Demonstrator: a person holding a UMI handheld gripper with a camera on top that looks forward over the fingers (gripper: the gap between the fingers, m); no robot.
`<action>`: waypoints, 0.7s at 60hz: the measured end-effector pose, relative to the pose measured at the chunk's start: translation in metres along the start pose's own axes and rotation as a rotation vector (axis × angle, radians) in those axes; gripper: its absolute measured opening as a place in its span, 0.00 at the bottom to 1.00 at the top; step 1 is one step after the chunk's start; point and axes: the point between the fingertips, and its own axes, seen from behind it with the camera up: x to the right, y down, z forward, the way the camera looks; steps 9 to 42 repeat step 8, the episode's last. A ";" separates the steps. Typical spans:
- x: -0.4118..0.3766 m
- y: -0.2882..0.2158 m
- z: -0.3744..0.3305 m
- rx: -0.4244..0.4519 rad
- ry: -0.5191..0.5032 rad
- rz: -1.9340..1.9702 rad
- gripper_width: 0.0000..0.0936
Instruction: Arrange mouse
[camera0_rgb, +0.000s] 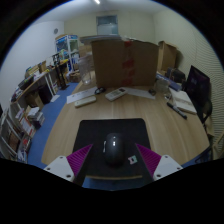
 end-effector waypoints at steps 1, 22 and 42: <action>0.001 -0.001 -0.008 0.000 0.003 -0.001 0.90; 0.010 0.003 -0.060 -0.005 0.024 0.031 0.90; 0.010 0.003 -0.060 -0.005 0.024 0.031 0.90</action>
